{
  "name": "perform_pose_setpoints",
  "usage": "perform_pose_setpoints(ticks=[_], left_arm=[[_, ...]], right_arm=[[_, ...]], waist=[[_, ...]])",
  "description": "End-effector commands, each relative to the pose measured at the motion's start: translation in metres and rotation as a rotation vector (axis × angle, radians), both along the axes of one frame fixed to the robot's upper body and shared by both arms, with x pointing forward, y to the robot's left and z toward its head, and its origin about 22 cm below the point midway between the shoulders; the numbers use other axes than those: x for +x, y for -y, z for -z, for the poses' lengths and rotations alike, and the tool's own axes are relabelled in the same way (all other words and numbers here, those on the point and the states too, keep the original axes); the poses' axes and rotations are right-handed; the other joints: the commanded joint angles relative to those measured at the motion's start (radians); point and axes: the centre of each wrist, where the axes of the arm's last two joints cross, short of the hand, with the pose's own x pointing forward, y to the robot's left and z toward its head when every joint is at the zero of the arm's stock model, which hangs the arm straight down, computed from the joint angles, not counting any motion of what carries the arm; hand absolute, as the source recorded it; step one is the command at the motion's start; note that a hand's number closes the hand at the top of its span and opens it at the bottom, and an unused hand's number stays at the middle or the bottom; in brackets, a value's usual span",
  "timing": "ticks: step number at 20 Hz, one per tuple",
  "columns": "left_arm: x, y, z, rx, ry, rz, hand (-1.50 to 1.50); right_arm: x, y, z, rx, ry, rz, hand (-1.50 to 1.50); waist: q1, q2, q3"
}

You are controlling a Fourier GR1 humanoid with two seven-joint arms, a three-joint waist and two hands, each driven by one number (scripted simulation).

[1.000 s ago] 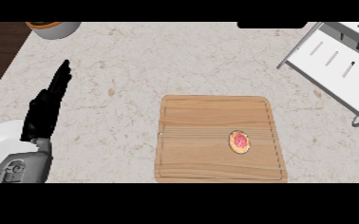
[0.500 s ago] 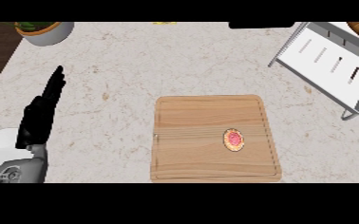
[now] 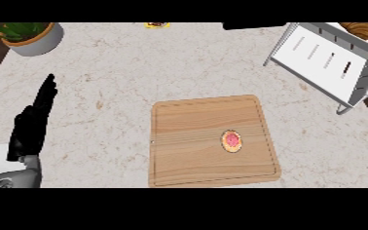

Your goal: Pick the croissant from the cutting board and place it in the tiered basket

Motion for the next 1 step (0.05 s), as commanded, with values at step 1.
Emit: perform_pose_setpoints(ticks=[1], left_arm=[[-0.006,-0.0034,0.0055,0.001,-0.002,-0.018,0.0]], right_arm=[[-0.0468,0.0006,-0.0013,0.0,0.057,-0.028,-1.5]], waist=[[-0.018,0.001,0.001]])
